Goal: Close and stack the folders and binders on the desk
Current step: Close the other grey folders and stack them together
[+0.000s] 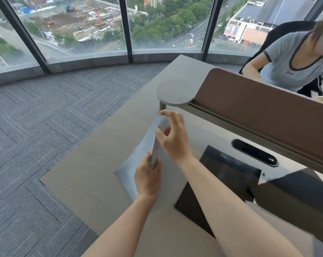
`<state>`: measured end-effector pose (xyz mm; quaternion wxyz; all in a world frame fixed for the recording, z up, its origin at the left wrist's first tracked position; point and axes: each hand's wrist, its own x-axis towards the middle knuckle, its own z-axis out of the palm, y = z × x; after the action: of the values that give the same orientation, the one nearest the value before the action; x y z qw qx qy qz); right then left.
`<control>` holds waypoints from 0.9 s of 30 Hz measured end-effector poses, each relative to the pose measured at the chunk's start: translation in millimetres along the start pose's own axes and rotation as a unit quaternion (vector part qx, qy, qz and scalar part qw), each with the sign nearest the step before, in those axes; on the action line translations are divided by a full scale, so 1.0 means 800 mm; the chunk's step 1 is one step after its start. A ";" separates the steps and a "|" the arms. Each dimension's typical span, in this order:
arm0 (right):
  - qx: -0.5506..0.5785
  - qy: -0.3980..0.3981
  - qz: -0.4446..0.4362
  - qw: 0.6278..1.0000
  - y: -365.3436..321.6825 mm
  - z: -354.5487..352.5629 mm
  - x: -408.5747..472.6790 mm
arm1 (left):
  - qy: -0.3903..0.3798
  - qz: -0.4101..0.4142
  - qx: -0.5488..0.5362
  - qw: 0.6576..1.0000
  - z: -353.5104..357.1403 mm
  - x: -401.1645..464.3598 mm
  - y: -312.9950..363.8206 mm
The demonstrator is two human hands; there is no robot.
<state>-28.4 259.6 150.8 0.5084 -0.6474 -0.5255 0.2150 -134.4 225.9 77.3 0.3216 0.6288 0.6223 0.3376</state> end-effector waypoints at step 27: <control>0.223 0.110 0.305 0.919 0.090 -0.210 -0.173 | -0.178 -0.036 -0.326 0.928 -0.039 -0.063 0.135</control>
<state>92.2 67.6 117.1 0.6036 -0.6661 -0.1816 0.3987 -98.6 172.8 182.8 0.6268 0.5160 0.4322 0.3925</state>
